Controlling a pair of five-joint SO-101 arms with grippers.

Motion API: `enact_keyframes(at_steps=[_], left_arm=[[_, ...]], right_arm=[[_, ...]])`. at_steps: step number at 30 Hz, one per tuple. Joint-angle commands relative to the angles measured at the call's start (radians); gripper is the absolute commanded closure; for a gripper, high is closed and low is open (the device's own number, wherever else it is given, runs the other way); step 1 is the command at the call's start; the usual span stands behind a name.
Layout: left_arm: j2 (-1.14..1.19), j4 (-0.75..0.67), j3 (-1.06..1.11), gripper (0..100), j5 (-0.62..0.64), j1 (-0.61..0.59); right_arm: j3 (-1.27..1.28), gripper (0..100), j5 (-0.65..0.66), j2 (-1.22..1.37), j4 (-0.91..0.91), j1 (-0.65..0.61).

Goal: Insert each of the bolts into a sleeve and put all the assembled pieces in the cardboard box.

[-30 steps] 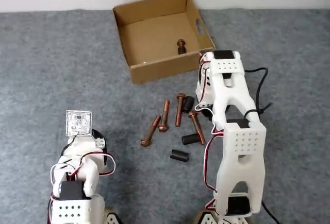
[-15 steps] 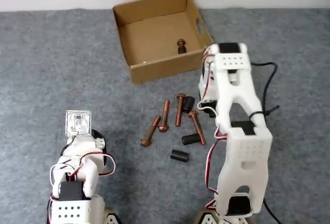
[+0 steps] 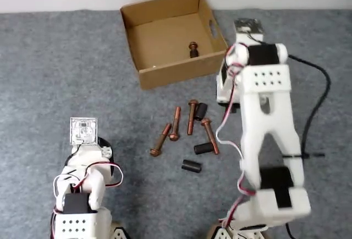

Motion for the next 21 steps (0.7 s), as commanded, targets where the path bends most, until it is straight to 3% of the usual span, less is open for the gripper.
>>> enact_keyframes(at_steps=[1, 7, 13, 21], left_arm=[[0.0, 0.068, -0.116, 99, -0.002, 0.034], [0.002, 0.195, -0.277, 99, -0.002, 0.155], [0.041, 0.229, -0.377, 99, -0.006, 0.164], [0.545, 0.232, -0.75, 99, 0.0, 0.229]], right_arm=[[0.144, 99.0, -0.055, -0.185, 0.021, 0.013], [0.5, 99.0, -0.078, -0.463, -0.11, 0.081], [0.804, 99.0, -0.077, -0.763, -0.214, 0.131], [0.971, 99.1, -0.069, -0.992, -0.2, 0.266]])
